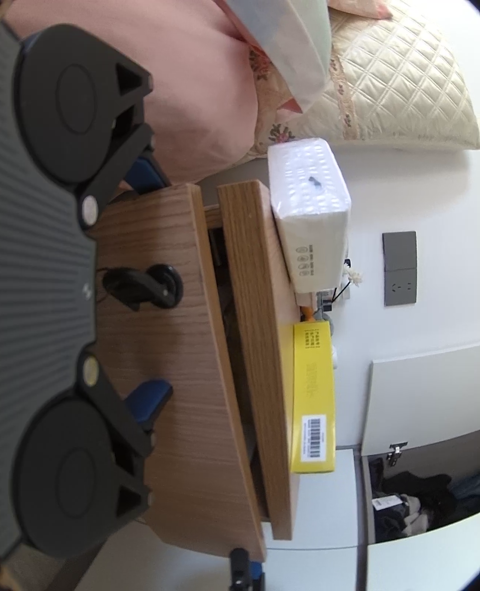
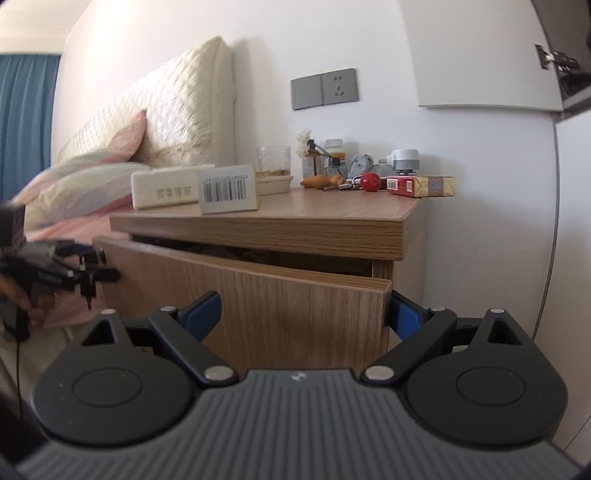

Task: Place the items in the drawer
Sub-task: 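Pull the wooden drawer open by its key with the left tool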

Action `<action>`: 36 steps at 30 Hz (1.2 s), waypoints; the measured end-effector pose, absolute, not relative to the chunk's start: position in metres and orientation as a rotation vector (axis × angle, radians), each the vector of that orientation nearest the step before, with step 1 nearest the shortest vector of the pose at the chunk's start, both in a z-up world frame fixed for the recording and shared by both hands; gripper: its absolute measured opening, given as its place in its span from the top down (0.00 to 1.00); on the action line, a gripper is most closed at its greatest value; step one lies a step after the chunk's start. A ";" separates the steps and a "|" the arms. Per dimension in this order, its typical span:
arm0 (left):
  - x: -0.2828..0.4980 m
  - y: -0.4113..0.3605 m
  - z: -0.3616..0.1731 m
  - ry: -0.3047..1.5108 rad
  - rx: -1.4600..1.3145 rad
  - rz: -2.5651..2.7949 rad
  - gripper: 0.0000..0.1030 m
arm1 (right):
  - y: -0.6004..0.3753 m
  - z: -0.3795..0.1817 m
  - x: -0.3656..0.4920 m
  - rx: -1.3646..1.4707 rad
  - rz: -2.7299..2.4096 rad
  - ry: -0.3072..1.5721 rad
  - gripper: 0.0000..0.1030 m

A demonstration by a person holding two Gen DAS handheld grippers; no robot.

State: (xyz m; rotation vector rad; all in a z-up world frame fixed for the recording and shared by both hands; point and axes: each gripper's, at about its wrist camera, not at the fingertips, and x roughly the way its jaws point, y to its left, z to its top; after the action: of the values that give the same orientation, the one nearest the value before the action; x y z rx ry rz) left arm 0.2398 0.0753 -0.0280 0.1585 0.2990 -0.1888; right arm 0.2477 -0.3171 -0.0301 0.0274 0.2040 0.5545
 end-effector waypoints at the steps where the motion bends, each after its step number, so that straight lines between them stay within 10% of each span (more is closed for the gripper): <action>1: 0.239 0.075 -0.028 0.296 0.160 -0.190 0.00 | -0.317 -0.030 0.248 0.030 0.553 0.200 0.06; 36: 0.204 0.077 -0.032 0.299 0.163 -0.224 0.00 | -0.316 -0.025 0.226 0.007 0.616 0.211 0.05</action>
State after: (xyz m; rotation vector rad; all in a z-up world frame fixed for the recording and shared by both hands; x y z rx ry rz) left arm 0.2039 0.0773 -0.0316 0.1626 0.2986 -0.2240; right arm 0.2263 -0.3165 -0.0247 0.0073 0.2115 0.6163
